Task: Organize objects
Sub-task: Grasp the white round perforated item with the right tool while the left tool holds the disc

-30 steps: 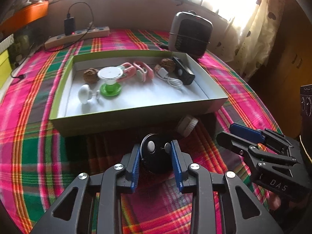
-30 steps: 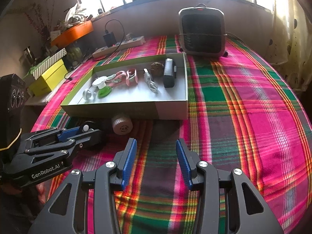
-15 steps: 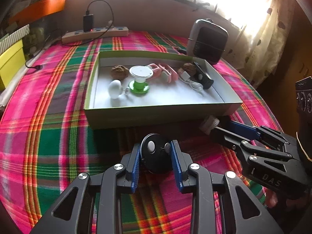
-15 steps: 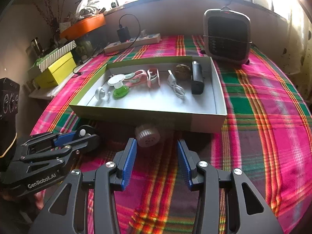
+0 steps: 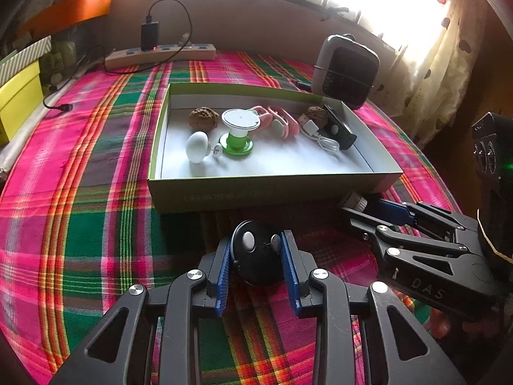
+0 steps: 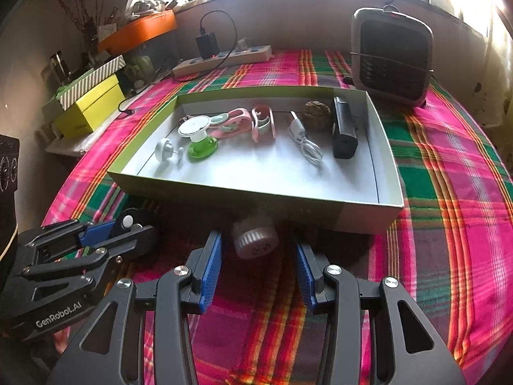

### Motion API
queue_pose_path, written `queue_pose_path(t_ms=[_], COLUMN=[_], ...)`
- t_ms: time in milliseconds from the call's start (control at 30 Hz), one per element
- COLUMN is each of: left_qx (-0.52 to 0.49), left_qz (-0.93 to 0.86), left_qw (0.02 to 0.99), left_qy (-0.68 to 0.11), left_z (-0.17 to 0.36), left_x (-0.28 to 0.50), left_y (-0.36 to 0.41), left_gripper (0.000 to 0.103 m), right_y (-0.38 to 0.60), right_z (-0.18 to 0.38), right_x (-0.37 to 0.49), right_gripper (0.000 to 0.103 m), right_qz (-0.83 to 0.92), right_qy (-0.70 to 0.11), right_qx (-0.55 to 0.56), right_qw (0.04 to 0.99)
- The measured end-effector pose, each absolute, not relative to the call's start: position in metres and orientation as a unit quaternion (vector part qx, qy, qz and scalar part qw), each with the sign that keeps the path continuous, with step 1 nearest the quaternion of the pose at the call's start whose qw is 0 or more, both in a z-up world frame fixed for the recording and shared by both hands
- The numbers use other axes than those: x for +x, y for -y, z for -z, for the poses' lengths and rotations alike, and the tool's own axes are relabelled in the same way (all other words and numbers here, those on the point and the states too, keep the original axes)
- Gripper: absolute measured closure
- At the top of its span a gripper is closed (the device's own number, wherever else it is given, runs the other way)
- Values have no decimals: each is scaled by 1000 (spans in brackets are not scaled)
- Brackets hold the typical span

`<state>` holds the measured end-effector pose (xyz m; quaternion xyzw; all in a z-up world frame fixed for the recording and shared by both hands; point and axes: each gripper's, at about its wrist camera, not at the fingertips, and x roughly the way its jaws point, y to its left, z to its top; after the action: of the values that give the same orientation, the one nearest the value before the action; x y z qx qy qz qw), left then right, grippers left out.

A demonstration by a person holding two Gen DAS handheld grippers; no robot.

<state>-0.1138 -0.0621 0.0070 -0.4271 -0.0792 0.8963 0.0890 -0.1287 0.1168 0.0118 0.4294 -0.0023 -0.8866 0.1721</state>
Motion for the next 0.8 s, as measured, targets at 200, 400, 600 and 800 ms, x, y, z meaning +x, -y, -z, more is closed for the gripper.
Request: queue_pose_path(t_ms=[200, 400, 600, 800], left_qx=[-427, -427, -427, -426], left_qz=[-896, -897, -897, -897], left_qw=[90, 89, 89, 89], left_qy=[79, 78, 78, 78], left_z=[-7, -7, -7, -7], left_x=[-114, -114, -114, -114], left_y=[62, 62, 62, 62], left_gripper=[76, 76, 76, 76], right_y=[-115, -115, -117, -116], right_z=[-12, -11, -12, -12], right_x=[-130, -131, -131, -130], right_gripper=[60, 60, 71, 71], right_qz=[888, 888, 888, 888], right_qy=[0, -2, 1, 0], right_qx=[430, 429, 429, 429], right_qw=[166, 164, 164, 165])
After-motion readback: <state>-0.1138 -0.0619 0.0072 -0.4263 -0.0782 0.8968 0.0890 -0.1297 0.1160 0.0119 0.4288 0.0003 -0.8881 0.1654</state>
